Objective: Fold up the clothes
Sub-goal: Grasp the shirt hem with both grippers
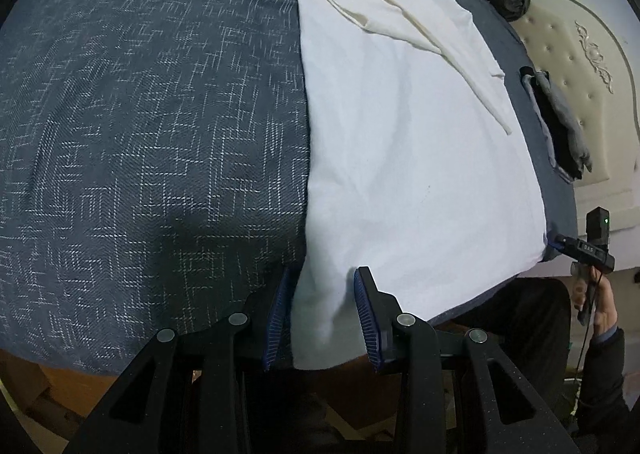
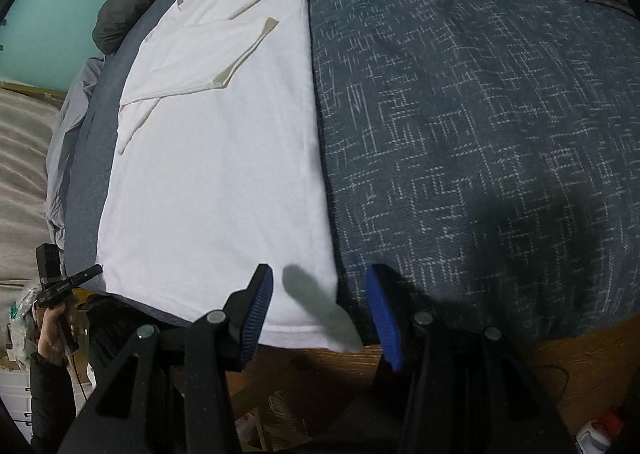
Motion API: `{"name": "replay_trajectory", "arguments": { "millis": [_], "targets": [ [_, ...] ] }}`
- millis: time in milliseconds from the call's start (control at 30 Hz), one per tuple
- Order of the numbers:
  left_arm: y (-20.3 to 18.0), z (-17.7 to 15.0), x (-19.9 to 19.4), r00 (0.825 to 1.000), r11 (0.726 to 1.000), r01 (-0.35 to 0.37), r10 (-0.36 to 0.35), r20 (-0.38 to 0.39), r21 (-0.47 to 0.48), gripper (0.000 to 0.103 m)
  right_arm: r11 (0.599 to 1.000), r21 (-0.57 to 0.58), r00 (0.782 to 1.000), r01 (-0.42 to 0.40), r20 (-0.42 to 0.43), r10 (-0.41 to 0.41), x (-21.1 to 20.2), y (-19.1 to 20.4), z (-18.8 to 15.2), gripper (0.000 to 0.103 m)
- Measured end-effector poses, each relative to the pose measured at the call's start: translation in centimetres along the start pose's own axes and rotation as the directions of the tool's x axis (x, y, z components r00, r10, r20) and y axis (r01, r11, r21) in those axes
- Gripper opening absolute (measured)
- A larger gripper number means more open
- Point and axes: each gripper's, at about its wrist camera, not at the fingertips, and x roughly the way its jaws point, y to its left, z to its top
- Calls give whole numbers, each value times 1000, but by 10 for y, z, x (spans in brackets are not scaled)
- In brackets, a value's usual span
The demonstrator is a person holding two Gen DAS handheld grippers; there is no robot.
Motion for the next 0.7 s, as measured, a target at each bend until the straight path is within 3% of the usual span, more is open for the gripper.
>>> {"name": "replay_trajectory", "arguments": {
  "millis": [367,433,533,600,700],
  "targets": [
    [-2,-3,4,999,999,32,-32,-12,22,36,999,-41,999,6,-35,-7,8,9,-4,49],
    [-4,-4,5,999,999,32,-31,-14,34,30,998,-55,999,8,-36,-10,8,12,-5,49],
    [-6,-4,2,1000,998,27,-27,-5,51,13,996,-85,999,17,-40,-20,9,17,-8,29],
    [-8,-4,-2,1000,997,25,-25,3,67,8,995,-95,999,0,-37,-4,8,20,-9,11],
    [-13,-1,-10,1000,995,21,-23,19,99,6,994,-98,999,-39,-18,37,2,23,-9,5]
  ]
}}
